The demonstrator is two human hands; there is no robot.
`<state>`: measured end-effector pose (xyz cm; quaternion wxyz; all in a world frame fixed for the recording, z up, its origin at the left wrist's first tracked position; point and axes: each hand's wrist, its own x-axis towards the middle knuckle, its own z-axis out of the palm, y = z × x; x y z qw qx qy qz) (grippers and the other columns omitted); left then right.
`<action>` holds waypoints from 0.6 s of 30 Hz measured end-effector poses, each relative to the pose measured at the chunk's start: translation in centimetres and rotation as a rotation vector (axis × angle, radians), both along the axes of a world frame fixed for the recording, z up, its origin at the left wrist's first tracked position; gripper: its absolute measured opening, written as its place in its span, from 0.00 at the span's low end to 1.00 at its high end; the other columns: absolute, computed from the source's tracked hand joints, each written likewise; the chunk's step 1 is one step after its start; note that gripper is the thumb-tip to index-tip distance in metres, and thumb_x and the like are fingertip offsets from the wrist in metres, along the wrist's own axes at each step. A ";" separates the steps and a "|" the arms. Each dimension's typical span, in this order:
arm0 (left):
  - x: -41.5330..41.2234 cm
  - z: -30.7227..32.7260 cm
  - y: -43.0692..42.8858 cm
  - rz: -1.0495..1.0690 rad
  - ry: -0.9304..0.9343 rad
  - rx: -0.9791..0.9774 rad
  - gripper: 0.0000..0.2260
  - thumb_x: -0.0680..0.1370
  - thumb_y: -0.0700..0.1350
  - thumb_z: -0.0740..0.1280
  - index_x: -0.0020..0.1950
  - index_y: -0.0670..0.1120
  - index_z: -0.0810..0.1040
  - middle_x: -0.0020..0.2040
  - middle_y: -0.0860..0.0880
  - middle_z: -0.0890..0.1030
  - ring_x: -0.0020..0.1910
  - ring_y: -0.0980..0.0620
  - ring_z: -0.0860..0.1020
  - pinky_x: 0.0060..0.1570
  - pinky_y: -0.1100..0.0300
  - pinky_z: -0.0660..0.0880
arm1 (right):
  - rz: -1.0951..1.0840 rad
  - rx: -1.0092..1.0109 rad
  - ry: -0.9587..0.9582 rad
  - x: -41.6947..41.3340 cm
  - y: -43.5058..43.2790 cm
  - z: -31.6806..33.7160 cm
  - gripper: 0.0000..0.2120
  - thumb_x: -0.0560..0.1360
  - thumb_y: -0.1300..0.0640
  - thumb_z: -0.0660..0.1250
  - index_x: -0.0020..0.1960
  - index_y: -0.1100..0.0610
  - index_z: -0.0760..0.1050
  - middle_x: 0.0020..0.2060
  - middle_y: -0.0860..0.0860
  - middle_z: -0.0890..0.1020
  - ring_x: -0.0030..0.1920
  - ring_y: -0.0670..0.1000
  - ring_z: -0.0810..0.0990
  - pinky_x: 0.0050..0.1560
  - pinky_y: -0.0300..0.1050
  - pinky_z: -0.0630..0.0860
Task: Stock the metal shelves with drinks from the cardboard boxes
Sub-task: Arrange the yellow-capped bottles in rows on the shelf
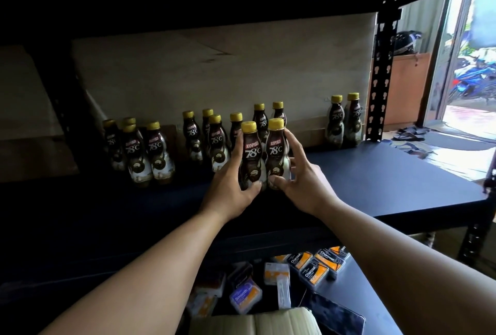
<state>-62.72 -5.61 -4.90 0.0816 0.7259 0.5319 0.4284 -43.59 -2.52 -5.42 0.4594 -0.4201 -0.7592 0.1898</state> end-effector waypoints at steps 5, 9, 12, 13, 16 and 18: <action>2.7 0.4 1.0 -0.059 0.016 -0.064 0.50 0.79 0.44 0.72 0.75 0.70 0.31 0.82 0.53 0.55 0.75 0.59 0.58 0.70 0.58 0.59 | -0.047 -0.003 -0.045 2.4 1.0 0.1 0.52 0.75 0.56 0.74 0.78 0.29 0.40 0.57 0.45 0.84 0.55 0.53 0.83 0.59 0.56 0.79; 5.3 0.3 2.9 -0.070 0.024 -0.086 0.50 0.79 0.45 0.71 0.78 0.66 0.32 0.81 0.54 0.56 0.73 0.62 0.58 0.72 0.58 0.60 | -0.085 -0.003 -0.073 4.7 2.3 0.3 0.51 0.76 0.58 0.73 0.78 0.31 0.39 0.57 0.49 0.84 0.53 0.55 0.84 0.58 0.56 0.79; 6.8 0.0 4.6 -0.071 0.017 -0.089 0.51 0.79 0.46 0.71 0.75 0.70 0.30 0.83 0.51 0.55 0.78 0.51 0.61 0.74 0.52 0.63 | -0.099 -0.010 -0.074 6.3 3.7 0.2 0.51 0.76 0.59 0.72 0.78 0.30 0.38 0.56 0.51 0.84 0.50 0.56 0.84 0.57 0.57 0.80; 7.3 0.0 5.1 -0.068 0.023 -0.084 0.51 0.79 0.46 0.71 0.75 0.70 0.29 0.83 0.50 0.55 0.78 0.50 0.62 0.73 0.53 0.63 | -0.101 -0.010 -0.074 6.9 4.3 0.2 0.51 0.76 0.59 0.72 0.78 0.29 0.38 0.55 0.52 0.84 0.49 0.56 0.84 0.57 0.57 0.80; 8.5 0.1 6.6 -0.040 0.055 -0.071 0.51 0.79 0.48 0.71 0.75 0.70 0.28 0.82 0.49 0.58 0.76 0.48 0.66 0.71 0.52 0.66 | -0.111 -0.013 -0.086 8.2 6.2 0.1 0.51 0.76 0.59 0.72 0.78 0.29 0.39 0.50 0.54 0.84 0.45 0.55 0.83 0.56 0.58 0.80; 9.1 0.1 7.7 -0.028 0.069 -0.063 0.50 0.79 0.48 0.71 0.76 0.68 0.29 0.82 0.49 0.56 0.76 0.47 0.67 0.69 0.52 0.67 | -0.110 -0.018 -0.095 8.7 7.3 0.2 0.51 0.76 0.59 0.72 0.78 0.30 0.39 0.50 0.54 0.84 0.44 0.54 0.83 0.56 0.57 0.80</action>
